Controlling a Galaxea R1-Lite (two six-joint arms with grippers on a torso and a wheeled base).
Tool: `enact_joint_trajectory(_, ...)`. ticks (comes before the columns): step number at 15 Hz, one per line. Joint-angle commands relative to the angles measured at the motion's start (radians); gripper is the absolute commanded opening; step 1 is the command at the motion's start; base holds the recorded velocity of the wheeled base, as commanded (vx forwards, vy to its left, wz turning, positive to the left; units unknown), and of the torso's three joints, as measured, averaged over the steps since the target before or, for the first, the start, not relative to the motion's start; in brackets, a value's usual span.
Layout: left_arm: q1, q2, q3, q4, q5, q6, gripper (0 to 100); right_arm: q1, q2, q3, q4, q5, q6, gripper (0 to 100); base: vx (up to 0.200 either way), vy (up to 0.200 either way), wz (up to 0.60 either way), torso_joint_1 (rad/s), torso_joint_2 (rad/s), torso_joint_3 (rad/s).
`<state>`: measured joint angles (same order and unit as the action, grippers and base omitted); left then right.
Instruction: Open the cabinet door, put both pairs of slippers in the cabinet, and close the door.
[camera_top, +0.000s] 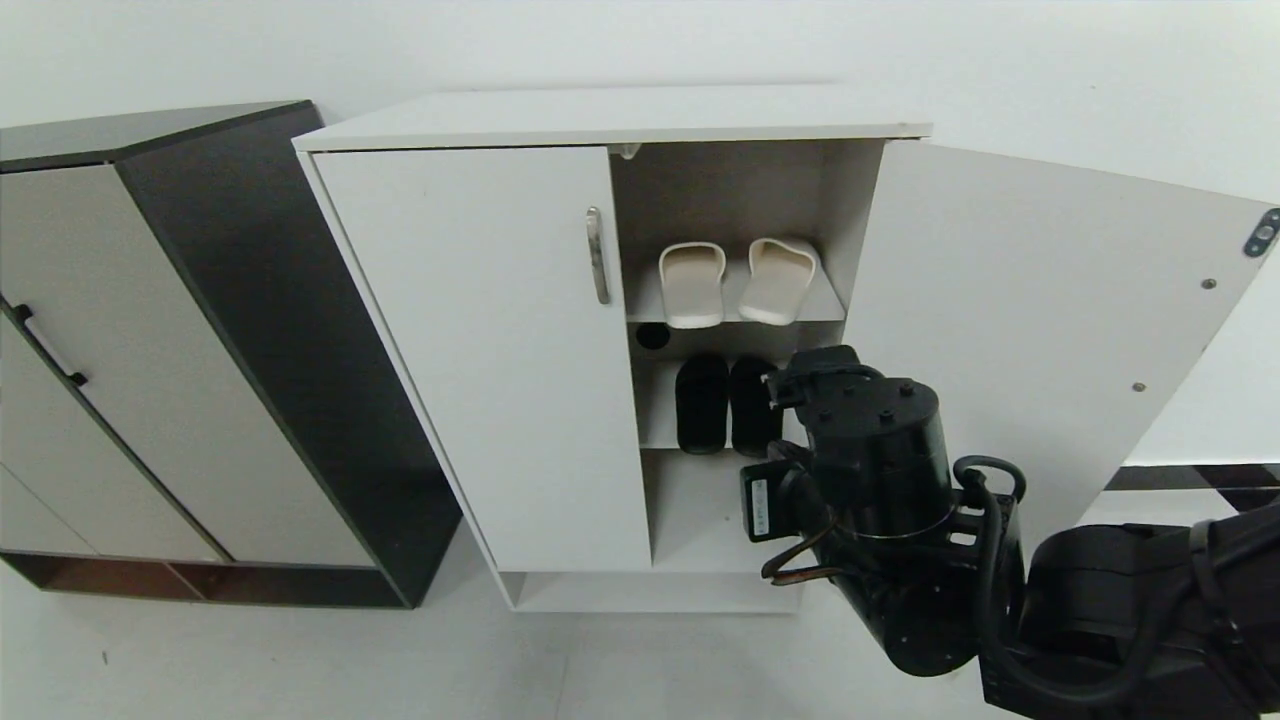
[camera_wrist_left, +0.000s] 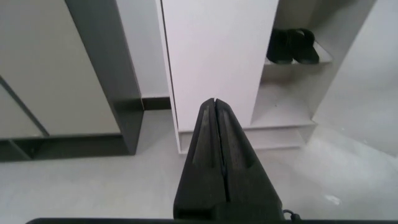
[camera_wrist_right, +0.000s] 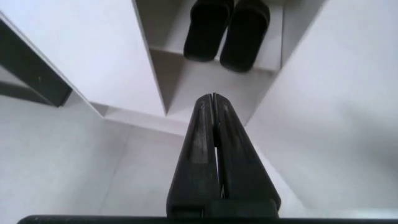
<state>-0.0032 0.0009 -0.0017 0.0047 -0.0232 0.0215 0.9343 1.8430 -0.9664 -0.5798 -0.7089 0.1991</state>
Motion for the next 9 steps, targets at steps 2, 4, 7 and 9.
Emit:
enact_joint_trajectory(2, 0.0, -0.001, 0.0, 0.0, 0.0, 0.0, 0, -0.029, -0.007, 0.026, -0.055, 0.006, -0.009, 0, 0.0, 0.0, 0.0, 0.0, 0.0, 0.0)
enact_joint_trajectory(4, 0.0, -0.001, 0.0, 0.0, 0.002, -0.005, 0, -0.032, -0.004, 0.043, -0.068, 0.008, -0.029, 0, 0.0, 0.0, 0.0, 0.0, 0.0, 0.0)
enact_joint_trajectory(7, 0.0, -0.001, 0.0, 0.0, 0.002, -0.009, 0, -0.032, -0.007, 0.052, -0.071, 0.006, -0.029, 0, 0.0, 0.0, 0.0, 0.0, 0.0, 0.0)
enact_joint_trajectory(9, 0.0, -0.001, 0.0, 0.0, 0.002, -0.009, 0, -0.032, -0.007, 0.054, -0.075, 0.006, -0.03, 0, 0.0, 0.0, 0.0, 0.0, 0.0, 0.0)
